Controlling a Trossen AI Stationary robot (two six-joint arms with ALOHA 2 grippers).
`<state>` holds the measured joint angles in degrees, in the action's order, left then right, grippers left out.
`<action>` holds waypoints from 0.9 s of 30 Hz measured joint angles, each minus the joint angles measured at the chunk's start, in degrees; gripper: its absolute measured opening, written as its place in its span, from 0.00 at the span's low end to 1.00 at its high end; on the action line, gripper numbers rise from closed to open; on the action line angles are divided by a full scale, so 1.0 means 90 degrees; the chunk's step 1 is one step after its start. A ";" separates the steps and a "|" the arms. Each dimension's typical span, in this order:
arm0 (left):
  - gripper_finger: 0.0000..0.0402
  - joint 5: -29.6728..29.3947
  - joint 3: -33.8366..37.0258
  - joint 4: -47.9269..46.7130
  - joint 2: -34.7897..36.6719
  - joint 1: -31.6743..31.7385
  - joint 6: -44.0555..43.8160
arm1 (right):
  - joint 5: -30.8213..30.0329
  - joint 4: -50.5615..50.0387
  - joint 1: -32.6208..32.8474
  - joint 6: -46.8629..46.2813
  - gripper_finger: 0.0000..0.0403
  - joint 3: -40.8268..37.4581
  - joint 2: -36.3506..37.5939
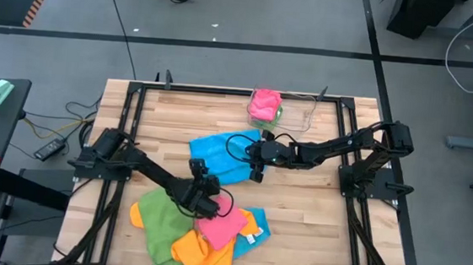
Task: Fold microfiber towels
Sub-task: Fold the top blue towel
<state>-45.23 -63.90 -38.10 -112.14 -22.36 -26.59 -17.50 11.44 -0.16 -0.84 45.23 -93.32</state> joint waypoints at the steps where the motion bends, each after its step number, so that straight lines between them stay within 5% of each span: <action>1: 0.60 0.0091 0.0000 -0.0006 0.0000 0.0045 0.0001 | 0.0000 0.0000 0.0000 0.0000 0.44 0.0002 0.0000; 7: 0.52 0.0312 -0.0005 -0.0067 0.0017 0.0123 0.0029 | -0.0001 0.0002 -0.0002 0.0073 0.44 0.0002 0.0000; 27: 0.03 0.0359 0.0001 -0.0513 0.0056 0.0116 0.0140 | -0.0002 0.0002 -0.0003 0.0095 0.44 0.0002 0.0000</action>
<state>-41.99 -63.89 -42.72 -111.63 -21.32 -25.33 -17.52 11.46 -0.20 0.01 45.25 -93.32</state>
